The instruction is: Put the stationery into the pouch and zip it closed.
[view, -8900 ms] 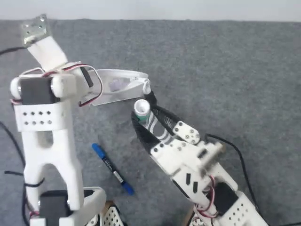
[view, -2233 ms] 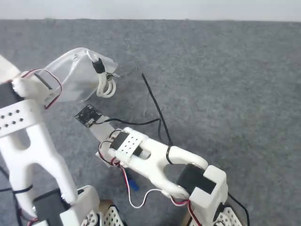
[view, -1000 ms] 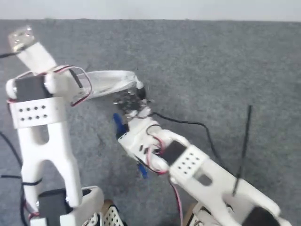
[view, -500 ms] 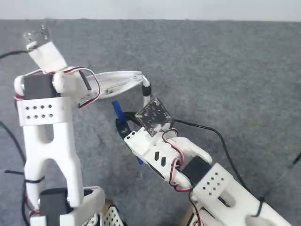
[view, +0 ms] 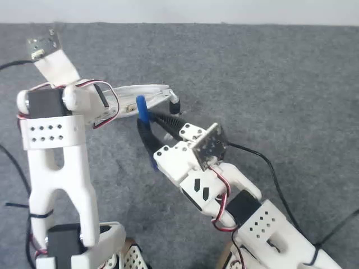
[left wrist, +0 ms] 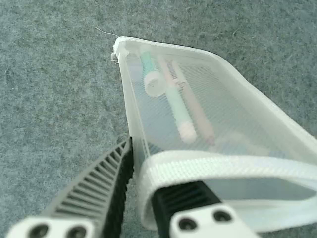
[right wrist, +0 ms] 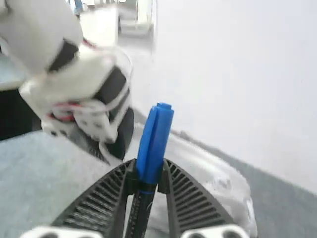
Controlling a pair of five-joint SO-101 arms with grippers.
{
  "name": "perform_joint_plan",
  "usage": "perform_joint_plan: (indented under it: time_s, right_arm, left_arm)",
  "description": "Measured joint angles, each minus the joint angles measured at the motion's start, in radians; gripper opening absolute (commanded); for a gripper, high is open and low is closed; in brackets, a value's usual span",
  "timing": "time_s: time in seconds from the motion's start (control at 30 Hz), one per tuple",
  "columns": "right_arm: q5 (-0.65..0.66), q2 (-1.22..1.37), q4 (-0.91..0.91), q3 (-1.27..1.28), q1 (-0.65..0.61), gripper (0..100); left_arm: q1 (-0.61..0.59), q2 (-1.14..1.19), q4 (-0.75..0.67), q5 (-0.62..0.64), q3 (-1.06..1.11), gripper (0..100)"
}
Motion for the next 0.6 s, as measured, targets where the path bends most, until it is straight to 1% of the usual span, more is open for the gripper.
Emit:
perform_joint_plan:
  time_s: [0.37, 0.6]
  right_arm:
    - [0.000, 0.000, -0.281, 0.000, 0.006, 0.6]
    - [0.000, 0.000, -0.448, 0.000, 0.098, 0.6]
  left_arm:
    - [0.000, 0.000, 0.000, 0.000, 0.000, 1]
    - [0.000, 0.000, 0.000, 0.000, 0.000, 1]
